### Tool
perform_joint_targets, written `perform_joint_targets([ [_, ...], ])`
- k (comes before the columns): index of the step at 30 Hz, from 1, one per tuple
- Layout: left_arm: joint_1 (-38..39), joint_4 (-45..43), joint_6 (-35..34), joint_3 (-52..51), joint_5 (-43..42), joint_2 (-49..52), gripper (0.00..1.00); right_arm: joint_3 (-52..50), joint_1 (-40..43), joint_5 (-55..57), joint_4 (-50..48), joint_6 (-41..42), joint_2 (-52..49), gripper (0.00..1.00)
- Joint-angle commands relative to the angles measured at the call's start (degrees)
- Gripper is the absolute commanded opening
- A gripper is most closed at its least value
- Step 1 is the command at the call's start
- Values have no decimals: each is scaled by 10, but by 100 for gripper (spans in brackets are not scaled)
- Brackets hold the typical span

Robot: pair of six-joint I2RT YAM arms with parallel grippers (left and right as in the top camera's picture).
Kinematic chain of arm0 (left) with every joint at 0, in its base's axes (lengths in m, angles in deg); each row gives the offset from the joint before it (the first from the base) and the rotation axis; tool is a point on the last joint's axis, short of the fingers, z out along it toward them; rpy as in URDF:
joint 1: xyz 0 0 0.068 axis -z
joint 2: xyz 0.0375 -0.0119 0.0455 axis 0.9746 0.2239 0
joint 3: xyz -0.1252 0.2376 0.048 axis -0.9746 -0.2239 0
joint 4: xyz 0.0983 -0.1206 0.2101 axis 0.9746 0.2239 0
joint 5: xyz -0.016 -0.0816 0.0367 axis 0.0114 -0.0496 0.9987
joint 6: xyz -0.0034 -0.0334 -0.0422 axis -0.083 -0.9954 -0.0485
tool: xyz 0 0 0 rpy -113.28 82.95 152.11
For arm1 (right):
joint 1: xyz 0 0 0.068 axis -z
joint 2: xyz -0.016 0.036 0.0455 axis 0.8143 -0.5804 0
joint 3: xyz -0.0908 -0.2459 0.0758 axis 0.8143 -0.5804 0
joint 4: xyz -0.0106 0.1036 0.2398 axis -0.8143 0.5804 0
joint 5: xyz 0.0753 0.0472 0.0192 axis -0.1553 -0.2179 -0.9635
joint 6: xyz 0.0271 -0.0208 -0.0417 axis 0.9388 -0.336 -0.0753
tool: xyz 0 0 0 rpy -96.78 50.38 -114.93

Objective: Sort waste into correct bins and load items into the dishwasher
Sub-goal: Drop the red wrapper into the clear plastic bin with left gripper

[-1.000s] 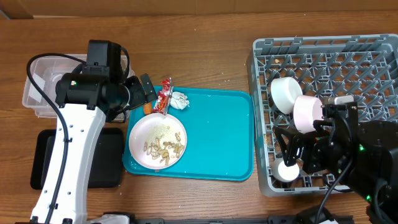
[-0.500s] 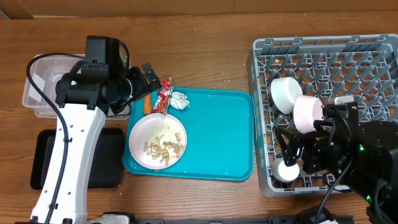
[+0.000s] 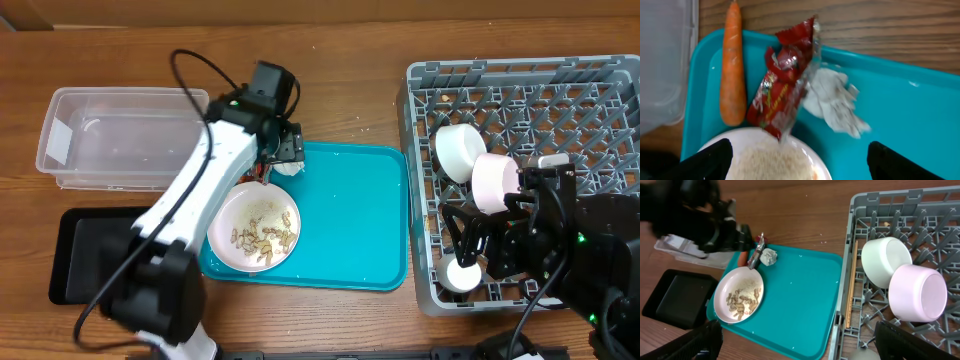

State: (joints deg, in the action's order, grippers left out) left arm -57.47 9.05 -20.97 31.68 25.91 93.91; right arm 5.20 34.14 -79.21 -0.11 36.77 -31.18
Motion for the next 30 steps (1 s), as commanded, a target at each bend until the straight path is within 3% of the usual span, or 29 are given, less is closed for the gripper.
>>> perform_joint_targets([
  [1, -1, -21, 13, 7, 55, 55, 82, 8, -1, 4, -1, 4, 3, 100],
  [2, -2, -30, 13, 7, 55, 70, 79, 8, -1, 4, -1, 4, 3, 100],
  [7, -1, -59, 13, 7, 61, 112, 43, 8, -1, 4, -1, 4, 3, 100],
  [12, -1, -69, 20, 7, 59, 122, 28, 8, -1, 4, -1, 4, 3, 100],
  [15, -1, -75, 37, 7, 59, 122, 26, 8, -1, 4, -1, 4, 3, 100],
  [16, -1, -74, 42, 7, 59, 122, 22, 8, -1, 4, -1, 4, 3, 100],
  [17, -1, -73, 44, 7, 59, 122, 8, 8, -1, 4, -1, 4, 3, 100],
  [18, -1, -59, 46, 10, 59, 120, 4, 8, -1, 4, -1, 4, 3, 100],
  [22, -1, 3, 47, 48, 73, 117, 4, 8, -1, 4, -1, 4, 3, 100],
  [25, -1, 103, 47, 135, 72, 108, 4, 8, -1, 4, -1, 4, 3, 100],
  [30, -1, 189, 40, 244, 75, 85, 4, 8, -1, 4, -1, 4, 3, 100],
])
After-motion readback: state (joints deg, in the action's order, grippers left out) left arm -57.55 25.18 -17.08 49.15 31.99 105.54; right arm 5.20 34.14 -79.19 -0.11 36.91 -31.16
